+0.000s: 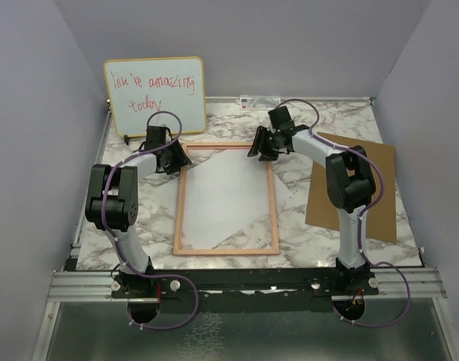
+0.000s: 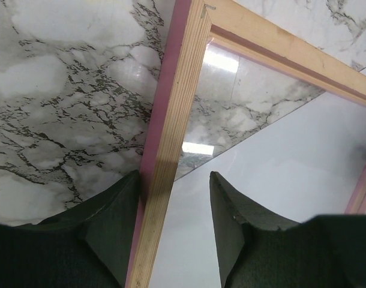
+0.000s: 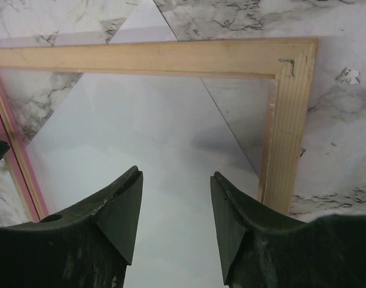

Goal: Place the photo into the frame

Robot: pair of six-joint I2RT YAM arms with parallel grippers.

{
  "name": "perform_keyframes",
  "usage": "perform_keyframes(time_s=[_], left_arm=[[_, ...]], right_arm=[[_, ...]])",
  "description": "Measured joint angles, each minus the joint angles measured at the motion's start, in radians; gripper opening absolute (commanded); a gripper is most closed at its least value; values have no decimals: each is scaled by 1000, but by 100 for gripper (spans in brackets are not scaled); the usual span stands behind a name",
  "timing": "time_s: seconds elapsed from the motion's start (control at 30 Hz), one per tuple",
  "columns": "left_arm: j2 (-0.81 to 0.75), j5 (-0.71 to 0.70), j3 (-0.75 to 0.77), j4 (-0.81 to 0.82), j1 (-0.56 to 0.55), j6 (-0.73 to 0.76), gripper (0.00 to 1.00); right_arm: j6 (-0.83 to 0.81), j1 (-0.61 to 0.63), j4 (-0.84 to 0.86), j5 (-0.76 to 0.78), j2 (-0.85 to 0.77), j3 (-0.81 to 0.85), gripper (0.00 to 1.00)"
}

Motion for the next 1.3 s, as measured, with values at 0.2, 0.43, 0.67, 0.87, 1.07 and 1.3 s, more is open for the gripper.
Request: perform_keyframes(time_s=[0.2, 0.43, 0.67, 0.87, 1.07, 1.3], left_arm=[[15, 3, 20, -17, 1, 13, 38], [17, -1, 33, -58, 1, 39, 36], [17, 0, 46, -69, 2, 45, 34], [17, 1, 46, -69, 3, 44, 33], [24, 18, 46, -64, 3, 40, 33], [24, 52, 46, -59, 11, 45, 33]], right_arm=[[0, -21, 38, -29, -6, -10, 54], [-7, -62, 39, 40, -92, -83, 55], [-68, -74, -35, 100, -106, -109, 52], [-116, -72, -79, 84, -106, -154, 43], [-152, -63, -106, 69, -106, -137, 16], [-167, -63, -131, 74, -112, -121, 1]])
